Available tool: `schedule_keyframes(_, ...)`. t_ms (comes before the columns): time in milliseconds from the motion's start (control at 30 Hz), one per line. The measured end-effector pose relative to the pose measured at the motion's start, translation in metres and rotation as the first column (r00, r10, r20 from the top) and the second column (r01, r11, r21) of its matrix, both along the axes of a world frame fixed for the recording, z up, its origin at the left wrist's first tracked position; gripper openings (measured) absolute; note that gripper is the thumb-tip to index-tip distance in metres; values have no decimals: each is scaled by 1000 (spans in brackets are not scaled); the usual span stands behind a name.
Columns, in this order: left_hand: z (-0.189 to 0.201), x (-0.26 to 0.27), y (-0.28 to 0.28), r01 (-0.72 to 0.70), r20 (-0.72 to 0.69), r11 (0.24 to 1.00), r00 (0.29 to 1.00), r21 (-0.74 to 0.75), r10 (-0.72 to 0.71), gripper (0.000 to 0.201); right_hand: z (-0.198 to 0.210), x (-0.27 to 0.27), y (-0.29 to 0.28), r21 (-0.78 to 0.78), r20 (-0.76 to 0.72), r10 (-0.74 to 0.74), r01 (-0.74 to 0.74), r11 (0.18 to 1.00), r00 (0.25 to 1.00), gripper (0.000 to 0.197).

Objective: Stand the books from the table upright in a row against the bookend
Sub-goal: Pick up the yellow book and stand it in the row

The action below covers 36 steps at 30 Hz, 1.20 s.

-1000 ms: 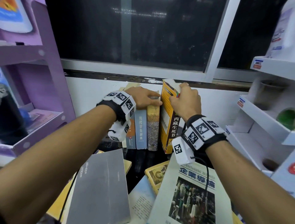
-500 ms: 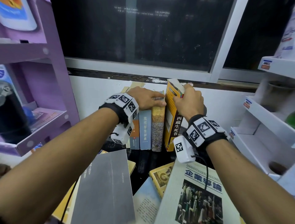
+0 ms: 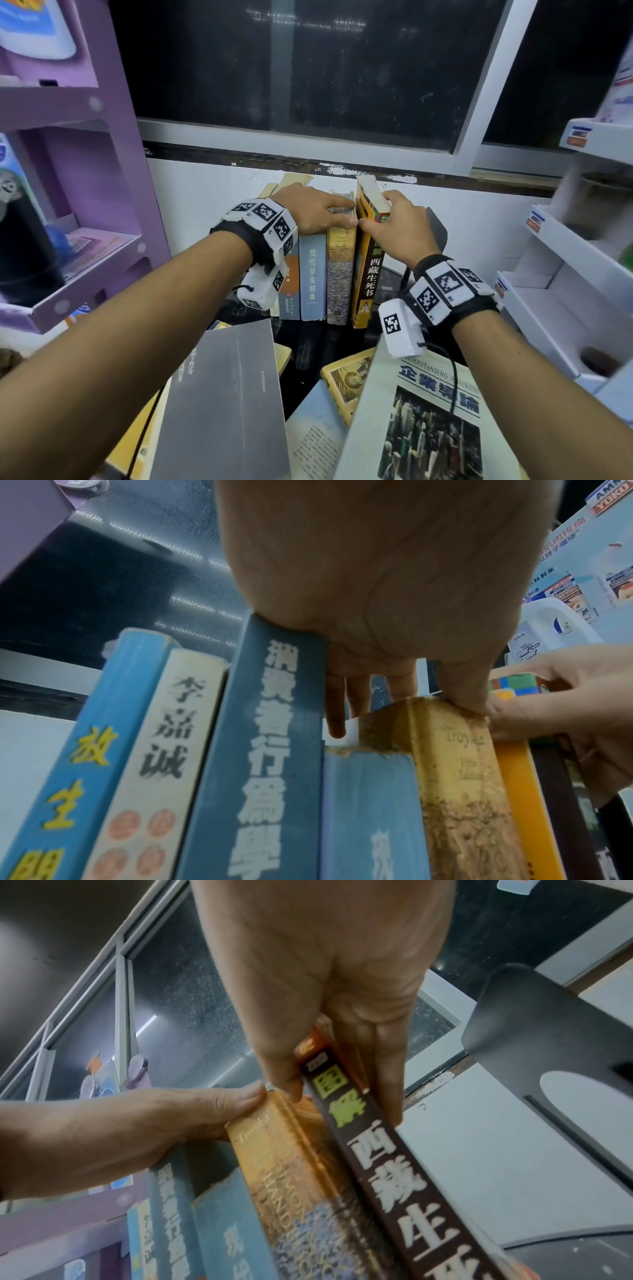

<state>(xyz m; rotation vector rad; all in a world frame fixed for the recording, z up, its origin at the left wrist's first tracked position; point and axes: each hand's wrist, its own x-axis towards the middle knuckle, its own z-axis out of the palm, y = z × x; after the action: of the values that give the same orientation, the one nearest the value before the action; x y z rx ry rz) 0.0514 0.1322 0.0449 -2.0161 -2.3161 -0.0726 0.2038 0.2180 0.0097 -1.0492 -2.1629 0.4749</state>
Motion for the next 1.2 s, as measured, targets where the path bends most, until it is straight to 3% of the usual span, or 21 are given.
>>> schedule_keyframes(167, 0, -1, 1, -12, -6, 1000, 1000, -9, 12, 62, -4, 15, 1, -106, -8, 146, -146, 984, 989, 70)
schedule_keyframes(433, 0, 0, 1, -17, -7, 1000, 1000, -3, 17, 63, -22, 18, 0, -220, 90, 220, -196, 956, 971, 93)
schedule_keyframes(633, 0, 0, 1, -25, -3, 1000, 1000, 2, 25, 63, -36, 12, 1, -318, 43, 251, -225, 921, 967, 99)
schedule_keyframes(1200, -7, -9, 12, -12, -3, 1000, 1000, 25, 12, 68, -44, 4, 10, -301, 6, 256, -242, 922, 967, 99)
